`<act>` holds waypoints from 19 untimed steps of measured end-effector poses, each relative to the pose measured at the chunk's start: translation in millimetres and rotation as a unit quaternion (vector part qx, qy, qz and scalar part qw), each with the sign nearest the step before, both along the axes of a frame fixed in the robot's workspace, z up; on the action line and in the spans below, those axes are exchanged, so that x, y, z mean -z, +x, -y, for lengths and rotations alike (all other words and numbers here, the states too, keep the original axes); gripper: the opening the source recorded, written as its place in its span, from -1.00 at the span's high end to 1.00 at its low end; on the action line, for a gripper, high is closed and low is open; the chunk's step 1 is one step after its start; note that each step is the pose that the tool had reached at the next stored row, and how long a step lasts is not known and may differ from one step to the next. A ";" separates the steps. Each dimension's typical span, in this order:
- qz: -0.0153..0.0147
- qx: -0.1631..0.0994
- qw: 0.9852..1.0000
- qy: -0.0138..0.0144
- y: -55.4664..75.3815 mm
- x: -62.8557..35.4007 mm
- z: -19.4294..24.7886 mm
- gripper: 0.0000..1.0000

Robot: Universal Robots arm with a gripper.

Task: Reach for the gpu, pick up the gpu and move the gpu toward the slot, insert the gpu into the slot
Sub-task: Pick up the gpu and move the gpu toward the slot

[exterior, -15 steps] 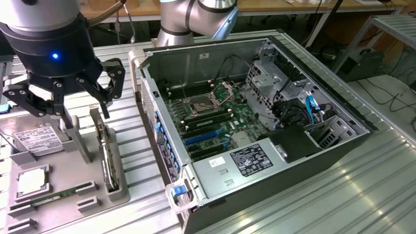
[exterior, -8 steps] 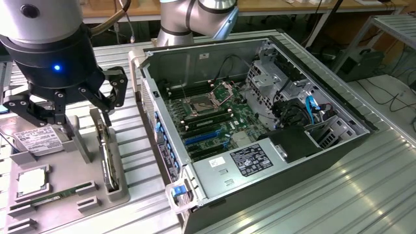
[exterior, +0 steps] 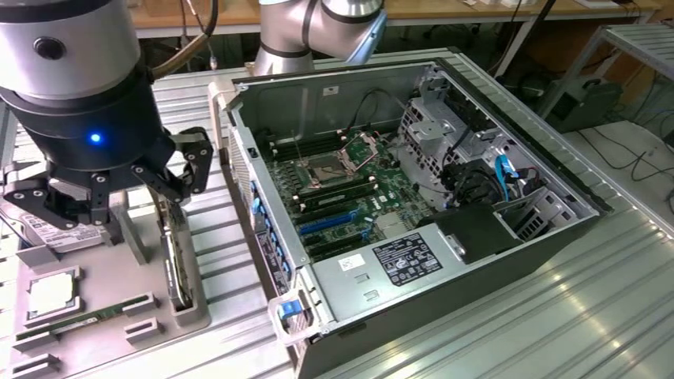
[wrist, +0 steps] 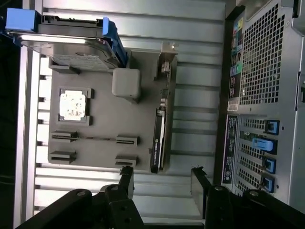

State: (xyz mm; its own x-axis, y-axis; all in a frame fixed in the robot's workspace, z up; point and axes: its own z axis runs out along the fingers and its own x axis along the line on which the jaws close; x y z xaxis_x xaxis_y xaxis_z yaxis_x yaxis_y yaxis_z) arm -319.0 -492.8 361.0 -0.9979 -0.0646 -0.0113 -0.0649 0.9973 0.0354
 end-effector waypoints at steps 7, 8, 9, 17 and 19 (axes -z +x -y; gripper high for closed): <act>0.000 0.000 1.000 0.000 0.0 15.8 3.8 -0.21; 0.000 0.000 1.000 0.000 -0.1 17.6 3.8 -0.21; 0.000 0.000 1.000 0.000 0.0 20.1 3.7 -0.21; 0.000 0.013 1.000 0.000 0.0 30.8 -4.9 -0.21; 0.000 0.013 1.000 0.000 0.0 32.7 -7.9 -0.21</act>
State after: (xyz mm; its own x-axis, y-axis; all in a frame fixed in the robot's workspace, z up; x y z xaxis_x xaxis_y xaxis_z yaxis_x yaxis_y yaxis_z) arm -319.0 -484.9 328.3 -0.9992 -0.0378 -0.0115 -0.0381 0.9986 0.0357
